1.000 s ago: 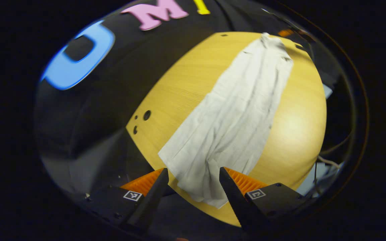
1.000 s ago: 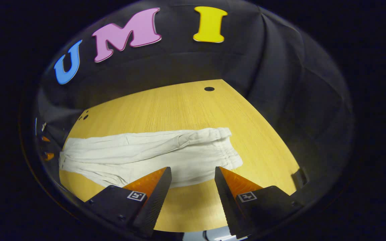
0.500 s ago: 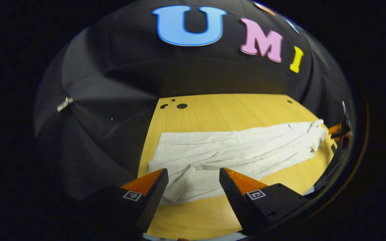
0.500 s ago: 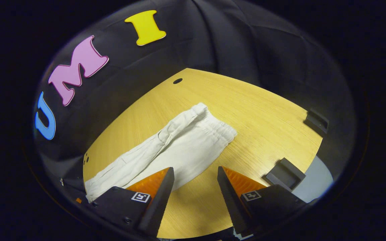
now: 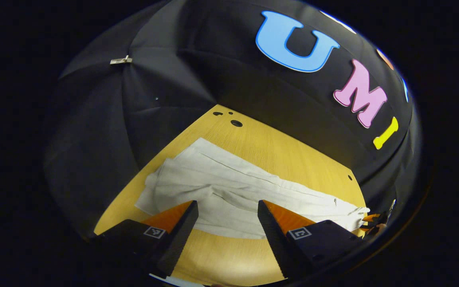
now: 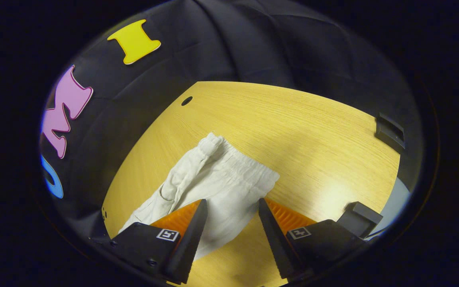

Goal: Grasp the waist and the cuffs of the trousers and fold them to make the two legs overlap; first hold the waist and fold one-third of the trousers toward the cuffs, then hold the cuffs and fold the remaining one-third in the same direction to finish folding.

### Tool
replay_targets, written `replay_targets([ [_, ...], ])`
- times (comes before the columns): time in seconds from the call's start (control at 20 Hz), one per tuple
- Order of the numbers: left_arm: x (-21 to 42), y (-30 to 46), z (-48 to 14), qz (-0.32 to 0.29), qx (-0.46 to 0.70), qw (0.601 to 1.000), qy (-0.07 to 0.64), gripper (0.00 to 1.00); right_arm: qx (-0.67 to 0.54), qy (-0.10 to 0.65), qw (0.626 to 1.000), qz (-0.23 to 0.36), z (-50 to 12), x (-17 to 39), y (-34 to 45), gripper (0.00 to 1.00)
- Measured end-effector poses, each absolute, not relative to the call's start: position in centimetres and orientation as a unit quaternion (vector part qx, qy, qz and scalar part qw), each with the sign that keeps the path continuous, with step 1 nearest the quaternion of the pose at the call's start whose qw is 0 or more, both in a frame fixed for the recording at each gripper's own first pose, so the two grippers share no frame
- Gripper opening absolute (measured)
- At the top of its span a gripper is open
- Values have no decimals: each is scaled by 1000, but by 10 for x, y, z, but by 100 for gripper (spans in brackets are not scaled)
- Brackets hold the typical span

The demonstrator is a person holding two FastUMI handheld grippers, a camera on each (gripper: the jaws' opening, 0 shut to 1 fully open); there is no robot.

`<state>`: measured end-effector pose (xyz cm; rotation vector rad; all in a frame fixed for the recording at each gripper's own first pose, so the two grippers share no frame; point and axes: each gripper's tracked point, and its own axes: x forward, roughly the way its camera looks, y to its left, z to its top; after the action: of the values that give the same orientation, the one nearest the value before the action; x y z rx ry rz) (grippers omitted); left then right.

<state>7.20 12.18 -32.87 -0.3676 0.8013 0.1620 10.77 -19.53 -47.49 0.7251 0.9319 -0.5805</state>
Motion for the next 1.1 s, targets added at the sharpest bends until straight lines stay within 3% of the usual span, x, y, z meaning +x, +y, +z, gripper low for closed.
replay_targets([
  [0.25, 70, 114, -344, 94, -203, 888, 401, 96, 301, 458, 782, -297, -487, 107, -199, 81],
  [0.3, 68, 113, -348, 98, -206, 885, 406, 96, 302, 460, 779, -300, -487, 105, -201, 74],
  [0.35, 66, 113, -352, 103, -209, 881, 411, 96, 323, 462, 774, -289, -490, 104, -194, 60],
  [0.45, 60, 112, -359, 114, -224, 873, 419, 96, 395, 447, 748, -290, -488, 110, -185, 10],
  [0.5, 57, 110, -362, 121, -239, 867, 420, 96, 416, 432, 745, -292, -485, 111, -183, 6],
  [0.55, 54, 111, -365, 129, -257, 861, 419, 100, 424, 415, 750, -292, -482, 116, -186, 6],
  [0.6, 53, 110, -367, 137, -279, 855, 415, 96, 422, 404, 760, -286, -480, 119, -186, 5],
  [0.8, 49, 120, -382, 168, -338, 831, 410, 96, 395, 382, 798, -247, -457, 122, -190, 5],
  [0.9, 45, 126, -390, 178, -356, 820, 410, 96, 403, 366, 803, -241, -449, 122, -193, 5],
  [0.95, 45, 128, -394, 182, -367, 815, 410, 91, 403, 361, 806, -240, -447, 122, -195, 5],
  [1.0, 50, 128, -394, 181, -378, 814, 402, 96, 403, 357, 809, -237, -444, 123, -195, 5],
  [1.1, 62, 130, -395, 179, -387, 817, 388, 95, 400, 352, 815, -227, -440, 123, -196, 5],
])
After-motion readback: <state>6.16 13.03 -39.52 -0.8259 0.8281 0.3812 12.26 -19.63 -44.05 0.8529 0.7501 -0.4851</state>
